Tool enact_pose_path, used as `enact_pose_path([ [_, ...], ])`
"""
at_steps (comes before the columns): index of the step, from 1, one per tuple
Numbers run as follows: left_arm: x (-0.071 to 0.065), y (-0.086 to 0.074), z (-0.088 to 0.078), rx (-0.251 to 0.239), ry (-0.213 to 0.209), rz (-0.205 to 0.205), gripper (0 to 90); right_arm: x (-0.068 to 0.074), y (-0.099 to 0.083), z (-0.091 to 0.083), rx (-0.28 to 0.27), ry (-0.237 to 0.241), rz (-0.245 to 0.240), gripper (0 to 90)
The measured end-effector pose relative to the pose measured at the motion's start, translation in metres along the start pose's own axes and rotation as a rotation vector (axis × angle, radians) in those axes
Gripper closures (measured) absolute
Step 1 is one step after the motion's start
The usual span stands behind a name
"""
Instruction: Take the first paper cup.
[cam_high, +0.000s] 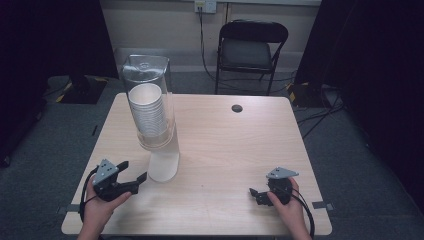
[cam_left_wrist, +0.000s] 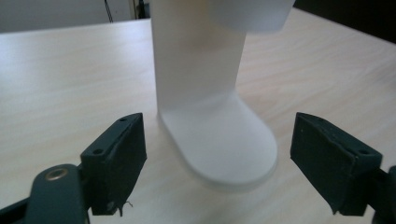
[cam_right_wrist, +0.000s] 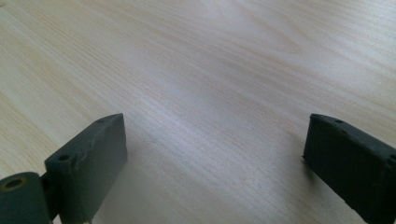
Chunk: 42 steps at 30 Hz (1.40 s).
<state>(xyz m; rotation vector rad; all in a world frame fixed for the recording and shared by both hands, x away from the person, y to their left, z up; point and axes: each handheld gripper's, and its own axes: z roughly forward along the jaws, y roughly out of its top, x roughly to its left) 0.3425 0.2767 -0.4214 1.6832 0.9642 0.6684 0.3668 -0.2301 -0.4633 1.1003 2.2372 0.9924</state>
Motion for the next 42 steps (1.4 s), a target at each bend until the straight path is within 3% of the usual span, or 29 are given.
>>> enact_pose_path([
  [4, -0.005, 0.012, 0.009, -0.019, -0.005, -0.021, 18.7, 0.000, 0.000, 0.000, 0.000, -0.004, 0.000, 5.5],
  [11, -0.011, 0.023, 0.020, -0.030, 0.013, -0.018, 19.6, 0.000, 0.000, 0.000, 0.000, -0.004, 0.001, 5.5],
  [16, -0.012, 0.030, 0.025, -0.062, 0.036, -0.055, 20.2, 0.000, 0.000, 0.000, 0.000, -0.004, 0.001, 5.5],
  [29, -0.019, 0.042, 0.036, -0.083, 0.067, 0.015, 20.5, 0.000, 0.000, 0.000, 0.000, -0.004, 0.001, 5.5],
  [35, -0.023, 0.045, 0.044, -0.109, 0.048, -0.004, 19.8, 0.000, 0.000, 0.000, 0.000, -0.004, 0.001, 5.5],
  [42, -0.025, 0.044, 0.053, -0.129, 0.064, -0.004, 18.0, 0.000, 0.000, 0.000, -0.001, -0.005, 0.000, 5.5],
])
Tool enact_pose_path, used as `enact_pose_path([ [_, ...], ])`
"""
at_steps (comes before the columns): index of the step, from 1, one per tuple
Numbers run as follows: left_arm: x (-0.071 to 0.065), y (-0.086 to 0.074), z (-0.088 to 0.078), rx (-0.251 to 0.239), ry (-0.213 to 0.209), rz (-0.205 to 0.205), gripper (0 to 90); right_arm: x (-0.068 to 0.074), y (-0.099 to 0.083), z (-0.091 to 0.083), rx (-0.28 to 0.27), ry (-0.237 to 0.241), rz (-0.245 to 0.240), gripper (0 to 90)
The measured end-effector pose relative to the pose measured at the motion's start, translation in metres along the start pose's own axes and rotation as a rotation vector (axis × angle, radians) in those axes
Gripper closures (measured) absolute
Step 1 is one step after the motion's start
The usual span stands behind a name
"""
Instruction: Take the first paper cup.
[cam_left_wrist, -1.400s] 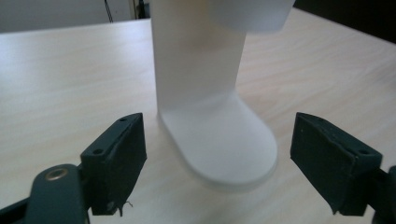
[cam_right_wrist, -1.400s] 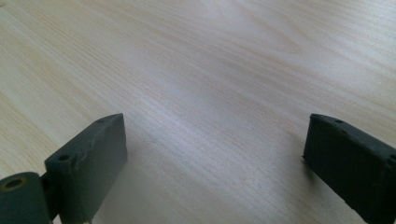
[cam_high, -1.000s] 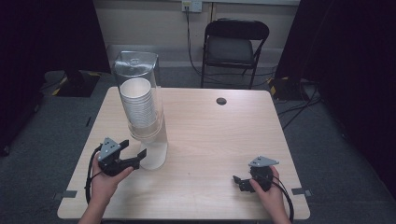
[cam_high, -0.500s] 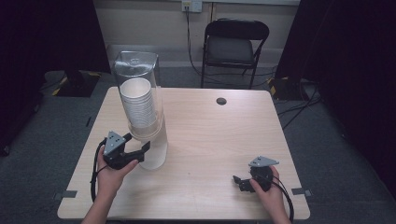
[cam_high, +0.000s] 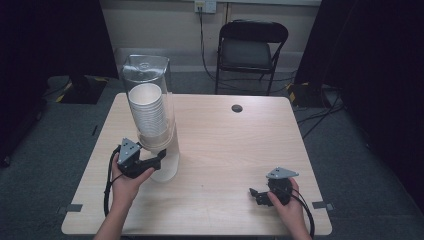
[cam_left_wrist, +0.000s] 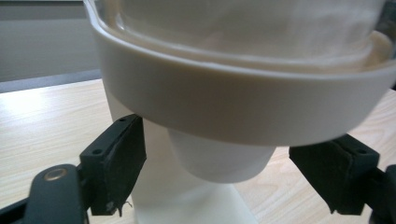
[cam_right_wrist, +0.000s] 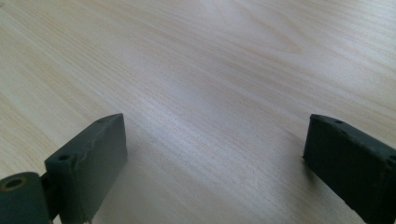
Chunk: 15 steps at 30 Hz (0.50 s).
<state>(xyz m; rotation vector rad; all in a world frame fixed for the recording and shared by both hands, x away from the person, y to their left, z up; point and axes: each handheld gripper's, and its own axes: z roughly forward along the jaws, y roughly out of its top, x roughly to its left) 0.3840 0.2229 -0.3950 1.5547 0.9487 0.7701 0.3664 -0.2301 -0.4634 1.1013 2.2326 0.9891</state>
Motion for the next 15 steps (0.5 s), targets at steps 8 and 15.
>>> enact_pose_path([
  [8, -0.001, -0.004, 0.011, -0.021, 0.027, 0.000, 18.1, 0.000, 0.000, 0.000, 0.000, 0.001, 0.001, 5.4],
  [15, -0.003, -0.003, 0.015, -0.054, 0.018, -0.001, 30.1, 0.000, 0.000, 0.000, 0.000, 0.001, 0.001, 5.5],
])
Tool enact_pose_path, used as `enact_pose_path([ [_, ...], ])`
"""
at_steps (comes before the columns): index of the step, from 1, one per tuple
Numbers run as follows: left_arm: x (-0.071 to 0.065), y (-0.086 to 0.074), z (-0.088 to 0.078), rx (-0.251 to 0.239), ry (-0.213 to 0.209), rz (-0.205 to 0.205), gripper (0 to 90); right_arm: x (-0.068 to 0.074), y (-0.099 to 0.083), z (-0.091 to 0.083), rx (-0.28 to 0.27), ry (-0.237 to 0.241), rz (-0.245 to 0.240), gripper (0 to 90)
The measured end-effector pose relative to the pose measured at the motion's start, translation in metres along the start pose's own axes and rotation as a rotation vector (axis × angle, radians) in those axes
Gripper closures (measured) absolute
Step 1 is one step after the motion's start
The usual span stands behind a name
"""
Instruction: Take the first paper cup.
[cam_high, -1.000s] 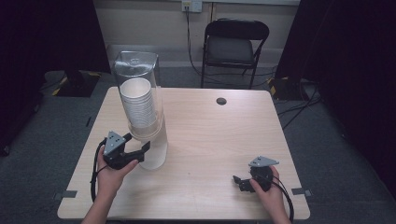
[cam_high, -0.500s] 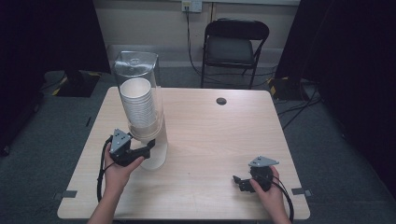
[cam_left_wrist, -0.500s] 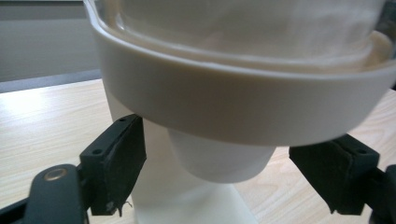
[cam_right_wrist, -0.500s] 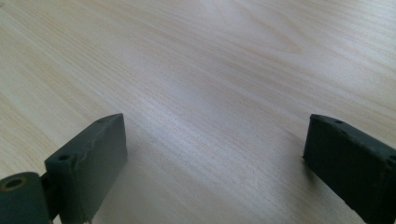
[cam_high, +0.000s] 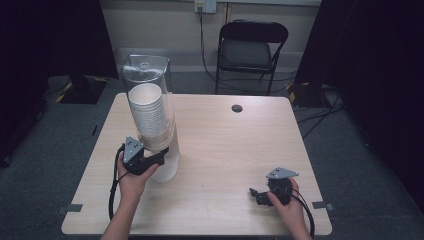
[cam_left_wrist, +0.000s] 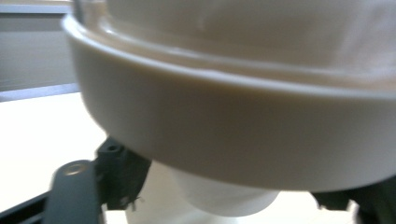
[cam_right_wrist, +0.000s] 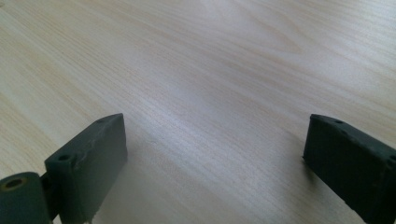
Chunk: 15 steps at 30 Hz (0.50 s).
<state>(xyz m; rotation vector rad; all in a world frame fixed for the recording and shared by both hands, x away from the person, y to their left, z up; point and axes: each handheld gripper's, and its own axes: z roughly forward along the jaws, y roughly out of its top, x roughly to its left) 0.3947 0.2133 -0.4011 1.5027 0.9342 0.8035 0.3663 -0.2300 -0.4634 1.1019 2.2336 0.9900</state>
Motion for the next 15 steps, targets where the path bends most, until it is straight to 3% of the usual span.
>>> enact_pose_path([
  [2, -0.0011, -0.0030, 0.0031, 0.041, -0.001, 0.025, 33.6, 0.0000, 0.0000, 0.0000, 0.000, 0.000, 0.000, 5.5],
  [13, -0.0001, -0.0041, 0.0041, 0.048, -0.010, 0.035, 36.0, 0.0000, 0.0000, 0.0000, 0.000, 0.000, 0.000, 5.5],
  [15, 0.0006, -0.0041, 0.0032, 0.062, -0.008, 0.055, 36.2, 0.0000, 0.0000, 0.0000, 0.000, 0.000, 0.000, 5.5],
])
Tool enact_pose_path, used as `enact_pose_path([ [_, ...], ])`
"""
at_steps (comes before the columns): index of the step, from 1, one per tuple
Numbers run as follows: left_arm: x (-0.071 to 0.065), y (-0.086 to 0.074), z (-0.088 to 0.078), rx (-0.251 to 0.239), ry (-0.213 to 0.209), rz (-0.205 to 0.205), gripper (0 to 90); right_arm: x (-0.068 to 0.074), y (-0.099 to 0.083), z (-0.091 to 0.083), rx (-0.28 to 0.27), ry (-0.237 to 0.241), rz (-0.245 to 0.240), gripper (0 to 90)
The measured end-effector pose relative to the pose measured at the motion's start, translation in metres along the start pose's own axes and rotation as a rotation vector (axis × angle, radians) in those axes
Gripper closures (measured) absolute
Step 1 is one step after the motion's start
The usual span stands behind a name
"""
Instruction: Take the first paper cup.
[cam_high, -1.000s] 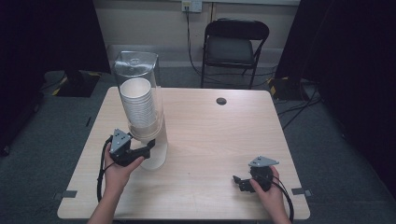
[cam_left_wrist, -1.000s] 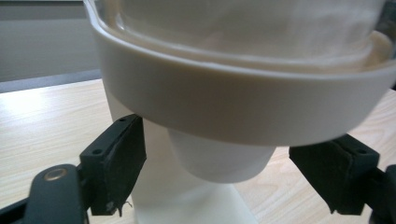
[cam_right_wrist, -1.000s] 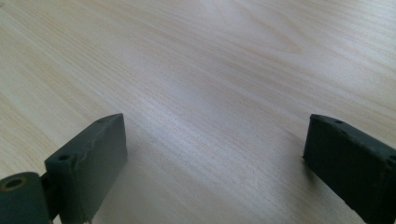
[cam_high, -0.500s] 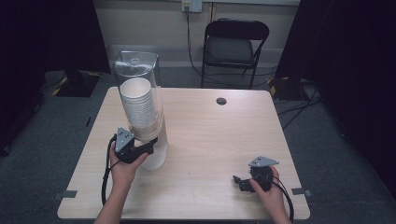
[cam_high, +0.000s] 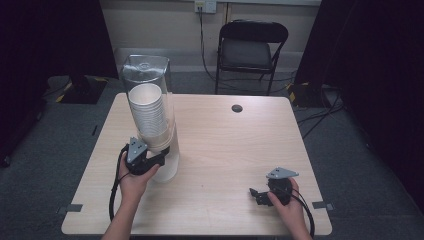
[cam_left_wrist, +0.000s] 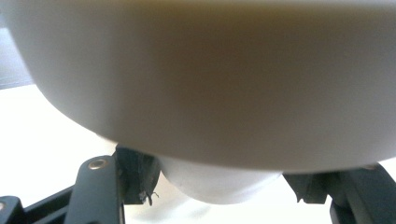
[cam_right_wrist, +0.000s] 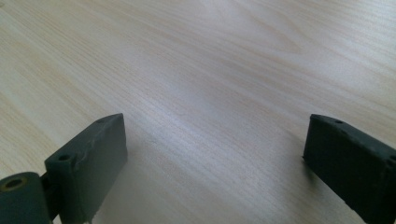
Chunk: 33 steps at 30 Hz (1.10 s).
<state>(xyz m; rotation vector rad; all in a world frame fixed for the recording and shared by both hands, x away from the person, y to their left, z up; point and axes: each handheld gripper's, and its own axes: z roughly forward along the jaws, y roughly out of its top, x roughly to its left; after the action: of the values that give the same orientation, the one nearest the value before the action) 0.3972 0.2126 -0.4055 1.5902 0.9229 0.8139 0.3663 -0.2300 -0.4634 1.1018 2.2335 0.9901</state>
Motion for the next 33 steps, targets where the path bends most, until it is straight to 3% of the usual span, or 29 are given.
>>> enact_pose_path([
  [4, -0.002, -0.001, 0.001, -0.011, 0.001, -0.011, 36.5, 0.000, 0.000, 0.000, 0.000, 0.000, 0.000, 5.5],
  [7, -0.002, -0.002, 0.000, -0.010, 0.008, 0.006, 36.6, 0.000, 0.000, 0.000, 0.000, -0.001, 0.001, 5.5],
  [10, -0.004, -0.009, 0.000, -0.063, 0.022, 0.008, 36.8, 0.000, 0.000, 0.000, 0.000, -0.002, 0.001, 5.5],
  [16, -0.004, -0.008, 0.000, -0.052, 0.021, -0.001, 36.9, 0.000, 0.000, 0.000, 0.000, -0.001, 0.002, 5.5],
  [25, -0.004, -0.008, -0.001, -0.045, 0.027, 0.019, 37.0, 0.000, 0.000, 0.000, 0.000, -0.005, 0.002, 5.5],
  [30, -0.005, -0.009, 0.001, -0.061, 0.029, 0.008, 37.0, 0.000, 0.000, 0.000, 0.000, -0.004, 0.002, 5.5],
  [32, -0.006, -0.010, 0.001, -0.034, 0.035, 0.018, 37.0, 0.000, 0.000, 0.000, 0.000, -0.005, 0.002, 5.5],
  [33, -0.005, -0.020, 0.005, 0.064, 0.059, 0.056, 37.6, 0.000, 0.000, 0.000, 0.000, -0.005, 0.002, 5.5],
])
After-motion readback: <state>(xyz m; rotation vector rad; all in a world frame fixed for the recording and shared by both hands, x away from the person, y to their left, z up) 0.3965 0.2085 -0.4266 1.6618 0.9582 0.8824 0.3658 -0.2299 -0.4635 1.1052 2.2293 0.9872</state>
